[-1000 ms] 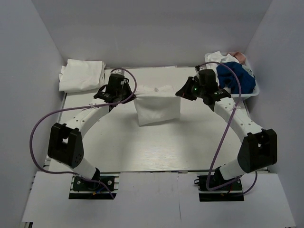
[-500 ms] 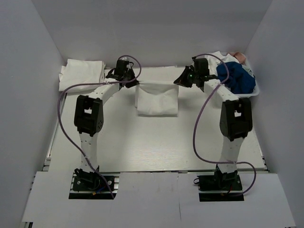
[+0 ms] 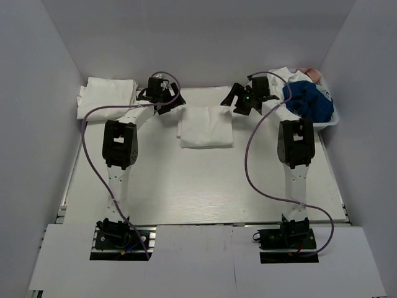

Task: Fold and stack the t-shirts

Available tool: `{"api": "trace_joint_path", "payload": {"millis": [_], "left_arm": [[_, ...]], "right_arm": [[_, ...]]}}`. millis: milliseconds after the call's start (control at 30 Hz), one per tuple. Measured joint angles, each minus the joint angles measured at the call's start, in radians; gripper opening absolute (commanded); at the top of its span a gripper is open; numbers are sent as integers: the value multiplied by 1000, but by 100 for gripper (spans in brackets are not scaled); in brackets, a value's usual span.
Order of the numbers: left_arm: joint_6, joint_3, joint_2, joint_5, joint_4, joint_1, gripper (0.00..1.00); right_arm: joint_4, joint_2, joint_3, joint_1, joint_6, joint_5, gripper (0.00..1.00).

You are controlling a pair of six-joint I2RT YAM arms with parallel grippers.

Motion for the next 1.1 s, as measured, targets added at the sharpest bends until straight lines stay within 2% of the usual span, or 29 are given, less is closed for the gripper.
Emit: {"api": "trace_joint_path", "payload": {"millis": [100, 200, 333, 433, 567, 700, 833, 1100], "left_arm": [[17, -129, -117, 10, 45, -16, 100], [37, -227, -214, 67, 95, -39, 100], [74, -198, -214, 137, 122, -75, 100], [82, -119, -141, 160, 134, -98, 100], [83, -8, 12, 166, 135, -110, 100], [81, 61, 120, 143, 136, -92, 100], [84, 82, 121, 65, 99, -71, 100], [97, 106, 119, 20, 39, -68, 100]], "right_arm": [[-2, -165, -156, 11, -26, 29, 90], [6, -296, -244, 28, -54, 62, 90], [53, -341, -251, 50, -83, 51, 90], [56, -236, -140, 64, -95, 15, 90], [79, -4, 60, 72, -82, -18, 90], [100, 154, 108, 67, -65, -7, 90], [134, 181, 153, 55, -51, -2, 90], [114, 169, 145, 48, -75, -8, 90]]}}
